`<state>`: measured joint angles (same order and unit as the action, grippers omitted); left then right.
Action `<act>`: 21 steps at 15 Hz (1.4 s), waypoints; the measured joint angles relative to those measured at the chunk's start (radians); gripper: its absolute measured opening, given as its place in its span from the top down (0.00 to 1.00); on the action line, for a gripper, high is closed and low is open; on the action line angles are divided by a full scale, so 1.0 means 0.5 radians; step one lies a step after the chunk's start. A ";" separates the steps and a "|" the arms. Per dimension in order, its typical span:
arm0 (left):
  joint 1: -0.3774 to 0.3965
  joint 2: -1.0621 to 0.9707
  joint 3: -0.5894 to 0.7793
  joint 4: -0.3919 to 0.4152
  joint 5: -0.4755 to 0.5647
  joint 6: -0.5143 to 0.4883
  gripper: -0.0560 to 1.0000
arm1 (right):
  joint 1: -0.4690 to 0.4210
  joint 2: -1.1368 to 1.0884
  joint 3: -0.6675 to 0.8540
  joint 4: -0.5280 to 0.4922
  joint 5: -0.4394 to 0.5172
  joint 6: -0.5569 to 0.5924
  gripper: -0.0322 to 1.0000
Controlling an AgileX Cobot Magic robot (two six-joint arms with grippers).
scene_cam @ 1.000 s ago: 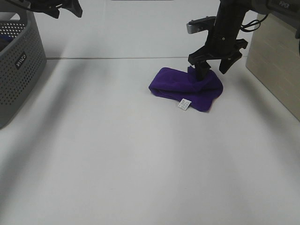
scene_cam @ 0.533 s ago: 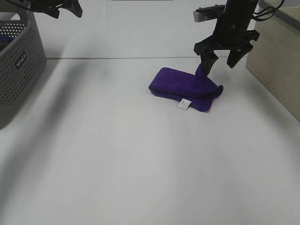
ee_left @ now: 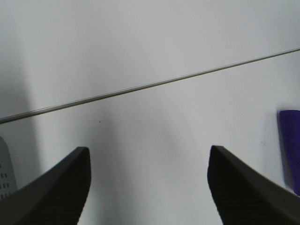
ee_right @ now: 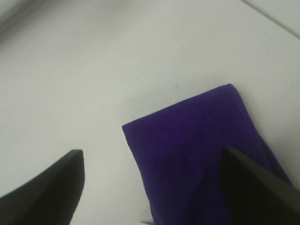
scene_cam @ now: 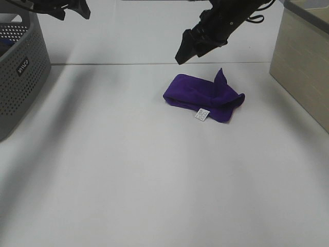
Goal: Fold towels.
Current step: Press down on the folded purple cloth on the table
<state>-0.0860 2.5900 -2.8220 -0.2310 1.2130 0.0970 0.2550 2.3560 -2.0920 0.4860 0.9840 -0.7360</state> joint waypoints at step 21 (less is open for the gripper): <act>0.000 0.000 0.000 0.000 0.000 0.008 0.33 | -0.276 0.260 0.006 -0.328 0.376 0.302 0.23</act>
<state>-0.0860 2.5900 -2.8220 -0.2310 1.2130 0.1010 0.1170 2.4860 -2.0890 0.3220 1.1720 -0.5850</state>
